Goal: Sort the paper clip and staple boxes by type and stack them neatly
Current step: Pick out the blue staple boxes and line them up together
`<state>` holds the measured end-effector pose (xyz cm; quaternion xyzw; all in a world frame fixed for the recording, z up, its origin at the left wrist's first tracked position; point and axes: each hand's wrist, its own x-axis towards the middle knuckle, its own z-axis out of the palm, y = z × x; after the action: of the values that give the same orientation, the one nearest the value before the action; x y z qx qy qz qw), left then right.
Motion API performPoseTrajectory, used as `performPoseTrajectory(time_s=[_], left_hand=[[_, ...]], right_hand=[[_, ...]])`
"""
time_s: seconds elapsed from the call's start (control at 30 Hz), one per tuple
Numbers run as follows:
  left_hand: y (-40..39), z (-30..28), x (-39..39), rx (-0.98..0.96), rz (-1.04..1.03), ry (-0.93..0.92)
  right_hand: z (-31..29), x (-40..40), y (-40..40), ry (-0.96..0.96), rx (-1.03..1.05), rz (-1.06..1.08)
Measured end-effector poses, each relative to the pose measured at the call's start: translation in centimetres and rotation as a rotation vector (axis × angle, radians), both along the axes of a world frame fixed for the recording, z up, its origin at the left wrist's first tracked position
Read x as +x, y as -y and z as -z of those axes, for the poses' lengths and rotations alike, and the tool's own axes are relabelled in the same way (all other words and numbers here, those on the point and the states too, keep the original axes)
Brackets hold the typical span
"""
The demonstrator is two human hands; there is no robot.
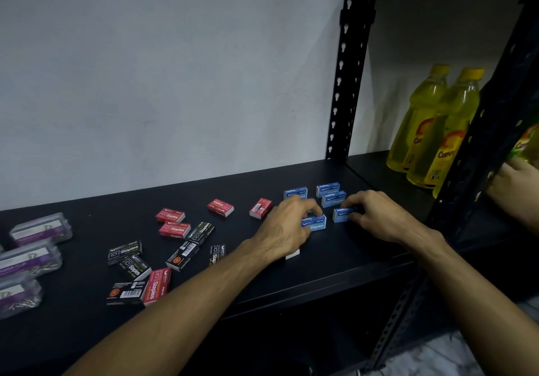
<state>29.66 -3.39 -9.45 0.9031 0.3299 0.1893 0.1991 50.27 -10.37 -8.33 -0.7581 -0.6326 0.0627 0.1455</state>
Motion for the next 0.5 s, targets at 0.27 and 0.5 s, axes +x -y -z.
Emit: performPoseTrajectory(time_s=[0.27, 0.5], left_hand=[[-0.07, 0.57, 0.7, 0.01, -0.001, 0.005], [-0.35, 0.66, 0.59, -0.002, 0.022, 0.008]], right_hand=[[0.27, 0.17, -0.16, 0.006, 0.026, -0.002], [0.49, 0.29, 0.05, -0.01, 0.042, -0.007]])
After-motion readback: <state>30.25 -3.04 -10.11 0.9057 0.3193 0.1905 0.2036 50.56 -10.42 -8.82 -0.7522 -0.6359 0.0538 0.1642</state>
